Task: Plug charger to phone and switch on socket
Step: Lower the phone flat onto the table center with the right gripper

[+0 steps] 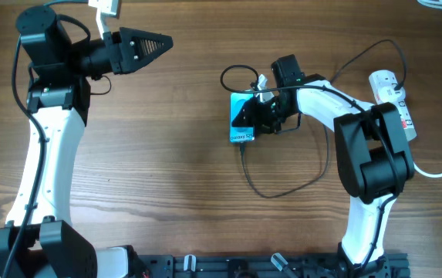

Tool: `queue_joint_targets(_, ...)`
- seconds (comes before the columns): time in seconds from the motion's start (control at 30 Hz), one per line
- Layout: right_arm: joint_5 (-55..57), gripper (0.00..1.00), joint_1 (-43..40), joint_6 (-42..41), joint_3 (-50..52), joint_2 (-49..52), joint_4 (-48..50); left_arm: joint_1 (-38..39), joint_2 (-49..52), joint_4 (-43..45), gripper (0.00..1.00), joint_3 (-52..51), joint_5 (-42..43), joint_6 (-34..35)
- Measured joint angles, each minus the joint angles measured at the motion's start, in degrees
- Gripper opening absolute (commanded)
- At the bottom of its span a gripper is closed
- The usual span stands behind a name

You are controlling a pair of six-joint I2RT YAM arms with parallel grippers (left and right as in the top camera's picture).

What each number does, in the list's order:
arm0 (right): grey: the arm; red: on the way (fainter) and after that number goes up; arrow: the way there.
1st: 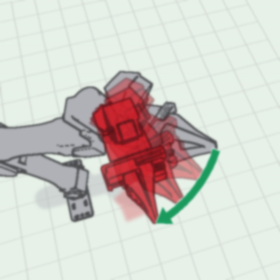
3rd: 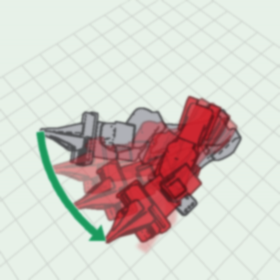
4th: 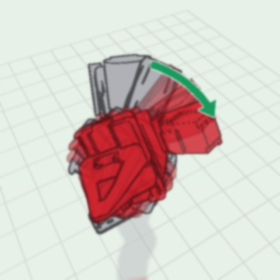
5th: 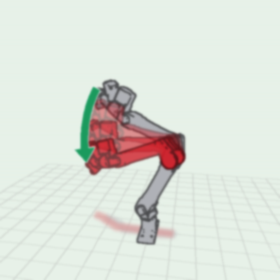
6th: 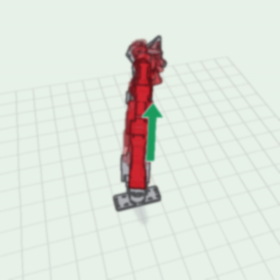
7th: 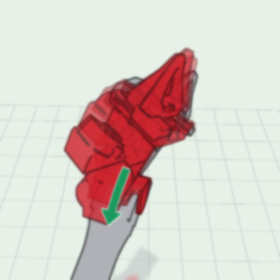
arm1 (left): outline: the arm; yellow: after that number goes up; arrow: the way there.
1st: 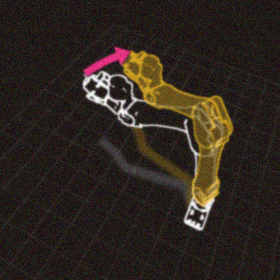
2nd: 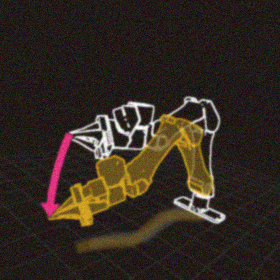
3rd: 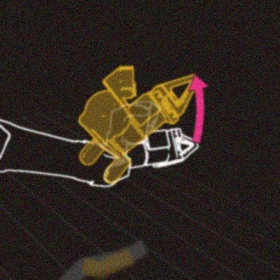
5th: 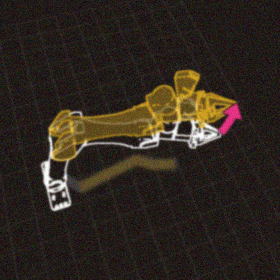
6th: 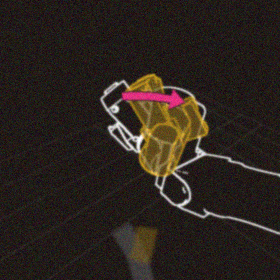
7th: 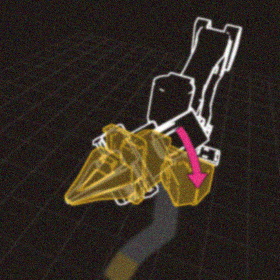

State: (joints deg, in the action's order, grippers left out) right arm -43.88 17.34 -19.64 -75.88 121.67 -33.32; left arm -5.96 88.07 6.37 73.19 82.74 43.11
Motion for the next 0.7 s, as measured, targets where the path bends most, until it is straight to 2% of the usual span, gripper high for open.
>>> queue_joint_targets(0.5,1.70,0.65,0.11,0.00,-1.16,-0.20,-1.84,0.00,0.00,0.02,1.00,0.00,0.00,0.00)
queue_joint_targets(0.6,1.97,0.72,0.13,0.00,-1.29,-0.42,-2.25,0.00,0.00,0.00,1.00,0.00,0.00,0.00)
queue_joint_targets(0.7,2.16,0.93,0.13,-0.07,-1.64,-0.81,-2.99,0.00,0.00,0.02,1.00,0.00,0.00,0.00)
